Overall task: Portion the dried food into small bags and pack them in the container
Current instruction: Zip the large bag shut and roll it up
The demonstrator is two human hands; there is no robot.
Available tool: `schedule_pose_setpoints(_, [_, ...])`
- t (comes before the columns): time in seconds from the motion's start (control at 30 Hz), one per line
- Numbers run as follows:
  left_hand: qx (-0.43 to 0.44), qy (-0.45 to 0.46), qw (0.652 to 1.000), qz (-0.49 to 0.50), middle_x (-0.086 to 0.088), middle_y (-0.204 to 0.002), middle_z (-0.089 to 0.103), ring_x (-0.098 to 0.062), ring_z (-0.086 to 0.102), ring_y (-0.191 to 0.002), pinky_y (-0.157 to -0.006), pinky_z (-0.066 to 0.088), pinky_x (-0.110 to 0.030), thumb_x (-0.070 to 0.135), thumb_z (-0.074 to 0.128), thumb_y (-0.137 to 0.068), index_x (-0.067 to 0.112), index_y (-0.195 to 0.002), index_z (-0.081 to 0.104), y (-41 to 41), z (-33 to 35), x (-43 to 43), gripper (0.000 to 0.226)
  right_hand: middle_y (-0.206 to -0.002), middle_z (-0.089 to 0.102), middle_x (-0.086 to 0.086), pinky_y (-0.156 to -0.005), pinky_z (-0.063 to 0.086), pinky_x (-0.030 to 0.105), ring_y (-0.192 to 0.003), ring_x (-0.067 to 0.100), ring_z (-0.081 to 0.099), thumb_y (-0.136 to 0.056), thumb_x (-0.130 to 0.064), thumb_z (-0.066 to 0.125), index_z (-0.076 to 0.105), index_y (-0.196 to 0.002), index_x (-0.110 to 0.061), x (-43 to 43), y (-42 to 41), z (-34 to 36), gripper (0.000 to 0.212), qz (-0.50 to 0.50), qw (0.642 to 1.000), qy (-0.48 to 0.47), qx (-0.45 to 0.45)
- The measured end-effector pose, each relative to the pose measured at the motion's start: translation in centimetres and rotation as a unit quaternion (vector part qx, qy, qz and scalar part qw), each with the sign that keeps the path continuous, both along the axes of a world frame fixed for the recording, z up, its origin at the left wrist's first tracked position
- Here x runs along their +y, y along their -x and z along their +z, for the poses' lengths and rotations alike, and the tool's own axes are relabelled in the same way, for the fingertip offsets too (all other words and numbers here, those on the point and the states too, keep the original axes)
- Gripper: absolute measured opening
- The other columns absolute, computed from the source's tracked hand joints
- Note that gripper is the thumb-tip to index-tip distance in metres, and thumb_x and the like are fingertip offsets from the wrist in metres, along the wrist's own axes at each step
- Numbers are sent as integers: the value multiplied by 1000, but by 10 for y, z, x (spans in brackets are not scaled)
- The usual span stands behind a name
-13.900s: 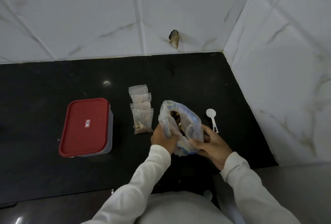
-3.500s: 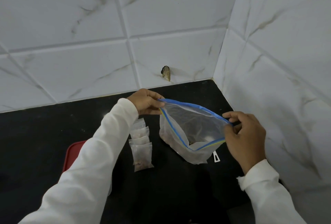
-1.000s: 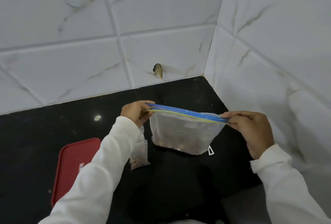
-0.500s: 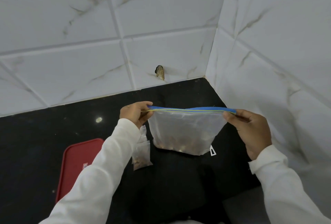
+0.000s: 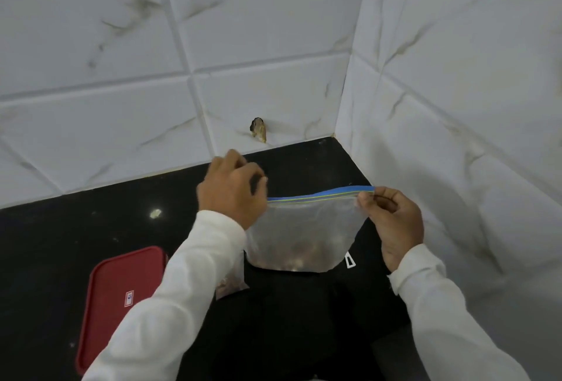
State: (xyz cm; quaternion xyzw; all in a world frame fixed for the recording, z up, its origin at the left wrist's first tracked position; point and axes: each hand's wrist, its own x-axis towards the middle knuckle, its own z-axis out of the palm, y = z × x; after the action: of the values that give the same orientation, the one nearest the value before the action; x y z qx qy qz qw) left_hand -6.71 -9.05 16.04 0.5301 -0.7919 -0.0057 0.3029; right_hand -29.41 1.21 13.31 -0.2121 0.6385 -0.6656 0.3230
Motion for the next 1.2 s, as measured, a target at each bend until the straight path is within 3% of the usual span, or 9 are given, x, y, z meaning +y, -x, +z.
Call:
schedule_pose_setpoints(0.1, [-12, -4, 987, -157, 5, -97, 62, -25, 57, -95, -77, 48, -38, 42, 62, -81, 30, -92, 75, 37, 3, 0, 21, -91, 73, 11, -79, 57, 32, -81, 19, 70, -82, -5, 74, 66, -101, -5, -1, -2, 4, 21, 25, 1000, -3, 9])
schedule_pose_setpoints(0.17, [-54, -149, 964, -213, 7, -109, 65, -19, 58, -105, -92, 48, -38, 45, 60, -90, 34, -111, 70, 63, 11, 4, 26, -92, 73, 7, -79, 56, 31, -86, 17, 70, -85, -5, 71, 67, -101, -10, -2, 0, 5, 18, 53, 998, -8, 18])
schedule_pose_setpoints(0.23, [-54, -285, 928, -234, 7, -111, 66, -16, 61, -101, -95, 51, -39, 40, 62, -94, 33, -119, 65, 84, 13, 4, 26, -91, 73, 3, -80, 55, 32, -88, 17, 70, -87, -6, 69, 67, -100, -14, -3, 0, 6, 16, 60, 998, -16, 26])
schedule_pose_setpoints(0.3, [-37, -324, 915, -236, 6, -103, 65, -17, 61, -94, -93, 53, -38, 33, 65, -94, 31, -115, 67, 96, 14, 1, 21, -89, 73, 2, -79, 55, 30, -86, 16, 69, -87, -5, 68, 68, -98, -15, -4, -1, 9, 15, 54, 998, -22, 35])
schedule_pose_setpoints(0.57, [16, -369, 900, -233, 2, -92, 64, -14, 59, -85, -75, 46, -23, 29, 76, -85, 24, -95, 67, 103, 18, -2, 14, -90, 70, 2, -58, 49, 11, -83, 11, 67, -87, 1, 65, 66, -96, -13, -6, -7, 12, 17, 41, 994, -41, 96])
schedule_pose_setpoints(0.73, [43, -335, 913, -228, 5, -73, 57, -10, 51, -66, -68, 45, -21, 19, 80, -81, 24, -76, 55, 99, 13, 1, 25, -87, 71, -1, -61, 50, 10, -76, 4, 67, -82, 5, 67, 66, -89, -13, -3, -7, 13, 19, 45, 986, -18, 162])
schedule_pose_setpoints(0.87, [-25, -290, 933, -210, 6, -72, 56, -12, 51, -65, -67, 48, -25, 29, 80, -80, 25, -72, 50, 93, 15, 0, 31, -86, 70, -2, -59, 48, 7, -77, 5, 66, -83, 3, 68, 65, -86, -16, -4, -5, 9, 19, 27, 982, -32, 187])
schedule_pose_setpoints(1.03, [-167, -338, 902, -212, 4, -81, 59, -18, 58, -76, -71, 48, -29, 48, 74, -82, 29, -75, 52, 62, 20, -18, 30, -83, 68, -6, -57, 48, 10, -76, 5, 65, -85, 0, 68, 65, -85, -18, -3, 2, 7, 19, 9, 982, -38, 185])
schedule_pose_setpoints(1.2, [-151, -373, 883, -240, 6, -70, 50, -13, 47, -66, -68, 41, -25, 39, 73, -85, 25, -70, 48, 26, 23, -29, 32, -81, 67, -7, -54, 45, 5, -73, 1, 63, -85, 1, 67, 66, -87, -16, -6, 5, 8, 17, -6, 984, -32, 175])
